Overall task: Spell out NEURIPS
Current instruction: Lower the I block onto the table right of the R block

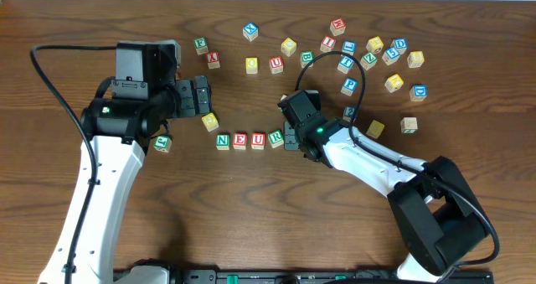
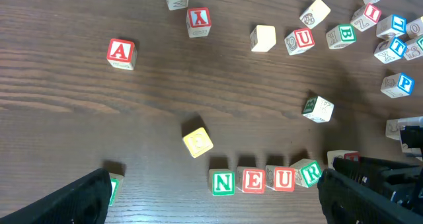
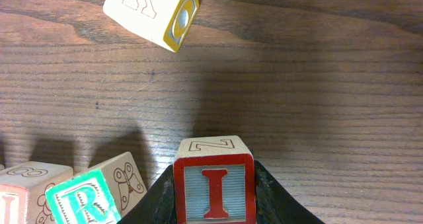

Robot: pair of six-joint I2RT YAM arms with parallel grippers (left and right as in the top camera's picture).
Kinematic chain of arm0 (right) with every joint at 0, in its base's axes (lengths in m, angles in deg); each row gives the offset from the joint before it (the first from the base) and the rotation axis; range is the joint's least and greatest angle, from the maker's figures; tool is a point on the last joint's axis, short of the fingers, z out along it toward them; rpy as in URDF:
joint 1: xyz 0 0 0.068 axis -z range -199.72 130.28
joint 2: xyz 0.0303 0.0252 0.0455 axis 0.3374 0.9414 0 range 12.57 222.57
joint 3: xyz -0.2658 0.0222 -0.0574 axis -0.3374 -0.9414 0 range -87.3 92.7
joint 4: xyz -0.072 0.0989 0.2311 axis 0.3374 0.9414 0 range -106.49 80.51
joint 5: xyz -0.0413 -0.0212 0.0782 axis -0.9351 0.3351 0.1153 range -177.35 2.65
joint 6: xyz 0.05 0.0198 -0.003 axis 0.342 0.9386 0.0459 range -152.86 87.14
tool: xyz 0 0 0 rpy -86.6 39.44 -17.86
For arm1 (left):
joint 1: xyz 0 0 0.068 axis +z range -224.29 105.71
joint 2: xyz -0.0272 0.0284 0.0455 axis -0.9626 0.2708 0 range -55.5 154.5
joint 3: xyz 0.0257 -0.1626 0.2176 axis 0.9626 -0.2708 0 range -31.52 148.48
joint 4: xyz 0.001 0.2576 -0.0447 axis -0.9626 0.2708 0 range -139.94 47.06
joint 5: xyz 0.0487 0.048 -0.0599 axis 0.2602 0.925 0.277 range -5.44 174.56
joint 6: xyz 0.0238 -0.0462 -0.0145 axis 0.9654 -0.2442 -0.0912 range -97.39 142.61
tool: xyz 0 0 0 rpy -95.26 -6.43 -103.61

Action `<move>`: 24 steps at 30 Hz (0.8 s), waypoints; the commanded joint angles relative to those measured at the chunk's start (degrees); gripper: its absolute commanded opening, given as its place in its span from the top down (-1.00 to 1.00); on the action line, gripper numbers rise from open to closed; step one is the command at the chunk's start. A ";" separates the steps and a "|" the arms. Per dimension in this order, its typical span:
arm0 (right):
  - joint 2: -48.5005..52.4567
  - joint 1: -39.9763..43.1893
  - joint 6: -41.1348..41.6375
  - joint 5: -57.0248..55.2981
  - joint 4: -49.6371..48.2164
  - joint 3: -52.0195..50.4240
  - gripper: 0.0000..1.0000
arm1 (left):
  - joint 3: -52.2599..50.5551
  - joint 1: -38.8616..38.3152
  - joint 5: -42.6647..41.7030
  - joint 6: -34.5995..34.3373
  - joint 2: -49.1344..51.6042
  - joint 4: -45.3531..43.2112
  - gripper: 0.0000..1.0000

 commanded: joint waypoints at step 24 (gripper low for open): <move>0.20 -1.16 -0.44 -0.09 0.04 -0.09 0.46 | 1.31 0.09 -0.33 0.33 -0.52 -0.02 -0.96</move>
